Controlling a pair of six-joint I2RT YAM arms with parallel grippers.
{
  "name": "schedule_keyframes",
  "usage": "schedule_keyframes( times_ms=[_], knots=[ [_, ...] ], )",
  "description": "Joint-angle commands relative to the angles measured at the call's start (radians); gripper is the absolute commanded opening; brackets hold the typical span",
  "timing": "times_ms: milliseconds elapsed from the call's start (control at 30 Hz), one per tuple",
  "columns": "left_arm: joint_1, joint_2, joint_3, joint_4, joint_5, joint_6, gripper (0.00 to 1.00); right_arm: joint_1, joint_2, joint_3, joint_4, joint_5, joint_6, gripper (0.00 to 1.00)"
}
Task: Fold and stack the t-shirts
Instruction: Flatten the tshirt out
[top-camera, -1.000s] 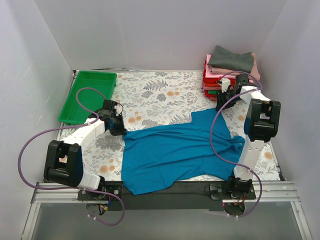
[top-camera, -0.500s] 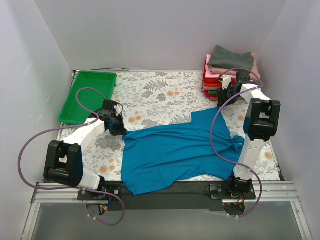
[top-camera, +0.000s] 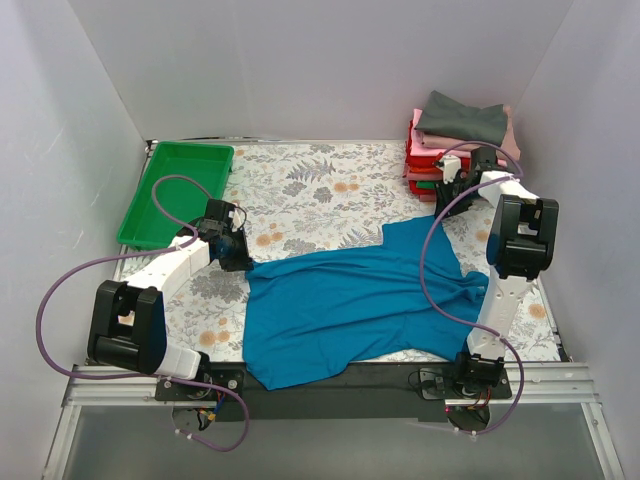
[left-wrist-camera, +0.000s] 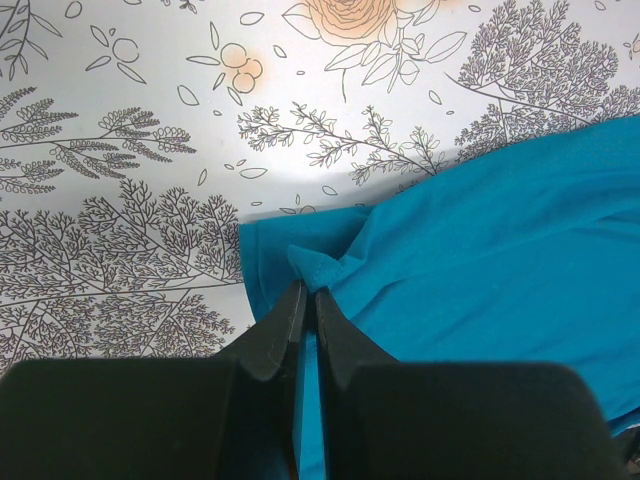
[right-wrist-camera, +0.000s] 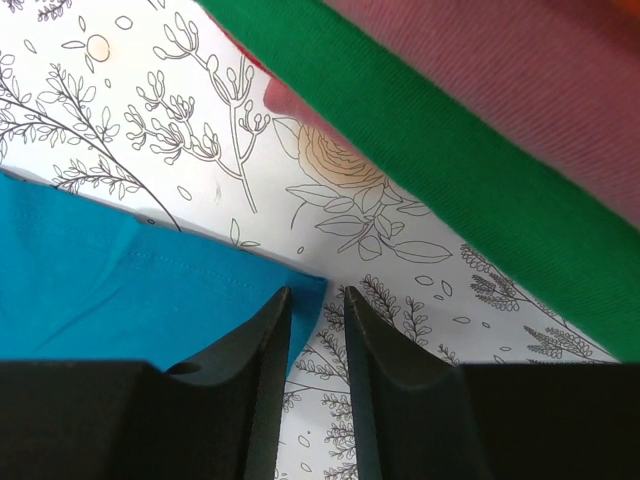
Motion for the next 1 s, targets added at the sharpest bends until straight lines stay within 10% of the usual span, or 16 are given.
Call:
schedule_keyframes(
  times_ms=[0, 433, 667, 967],
  knots=[
    [0.004, -0.013, 0.005, 0.006, 0.007, 0.005, 0.0, 0.017, 0.006, -0.049, -0.019, -0.015, -0.006, 0.33],
    [0.004, -0.014, 0.005, 0.007, 0.012, 0.005, 0.0, 0.021, -0.018, -0.128, -0.029, -0.03, -0.002, 0.31],
    [0.004, -0.019, 0.009, 0.007, 0.009, 0.003, 0.0, 0.021, -0.052, -0.1, -0.019, -0.01, -0.002, 0.01],
    [0.004, -0.158, 0.071, 0.018, -0.065, -0.017, 0.0, 0.049, -0.374, -0.142, -0.042, -0.058, -0.038, 0.01]
  ],
)
